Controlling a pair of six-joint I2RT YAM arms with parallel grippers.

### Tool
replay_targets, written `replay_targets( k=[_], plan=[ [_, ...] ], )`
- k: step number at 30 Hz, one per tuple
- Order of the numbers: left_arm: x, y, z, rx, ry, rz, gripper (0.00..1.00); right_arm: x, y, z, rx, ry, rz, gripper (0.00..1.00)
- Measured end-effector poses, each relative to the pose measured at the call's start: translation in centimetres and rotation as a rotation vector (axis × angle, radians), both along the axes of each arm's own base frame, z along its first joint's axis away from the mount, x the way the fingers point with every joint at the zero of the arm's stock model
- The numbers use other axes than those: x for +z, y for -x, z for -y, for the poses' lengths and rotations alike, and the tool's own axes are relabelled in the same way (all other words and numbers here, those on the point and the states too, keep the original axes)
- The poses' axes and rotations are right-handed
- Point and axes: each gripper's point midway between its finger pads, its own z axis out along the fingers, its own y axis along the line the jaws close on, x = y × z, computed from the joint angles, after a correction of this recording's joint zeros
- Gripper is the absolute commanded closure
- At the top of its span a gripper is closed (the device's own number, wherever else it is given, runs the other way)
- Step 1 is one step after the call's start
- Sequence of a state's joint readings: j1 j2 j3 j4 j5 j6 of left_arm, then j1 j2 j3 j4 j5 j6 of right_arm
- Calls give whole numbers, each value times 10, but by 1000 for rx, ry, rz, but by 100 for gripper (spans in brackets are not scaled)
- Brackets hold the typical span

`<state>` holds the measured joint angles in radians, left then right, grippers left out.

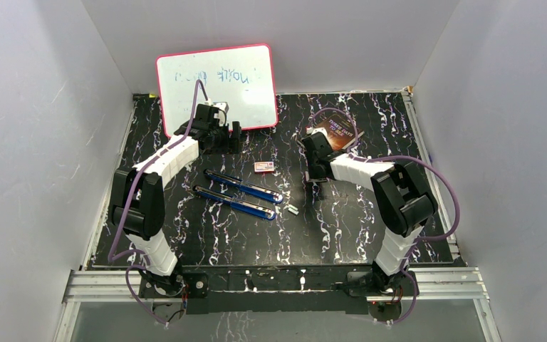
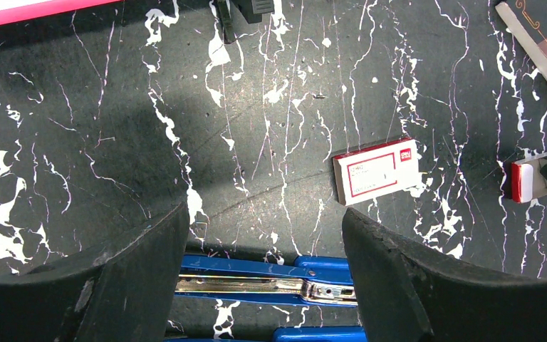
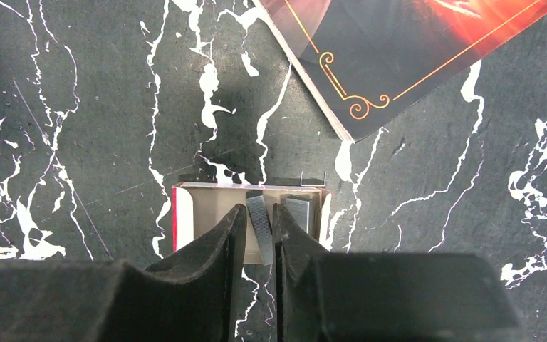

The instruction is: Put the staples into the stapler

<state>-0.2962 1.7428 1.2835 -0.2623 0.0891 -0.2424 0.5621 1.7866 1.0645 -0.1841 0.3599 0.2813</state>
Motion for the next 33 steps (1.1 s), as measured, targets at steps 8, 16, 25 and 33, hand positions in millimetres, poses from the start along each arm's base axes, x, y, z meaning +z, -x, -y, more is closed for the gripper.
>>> replay_targets(
  k=[8,16,25,33],
  plan=[
    [0,0,0,0,0,0,23,-2,2,2,-2,7,-10,80],
    [0,0,0,0,0,0,23,-2,1,3,-4,8,-11,85],
    [0,0,0,0,0,1,23,35,1,-8,44,-71,52,85],
    [2,0,0,0,0,4,23,37,76,-39,322,-236,-26,54]
  ],
)
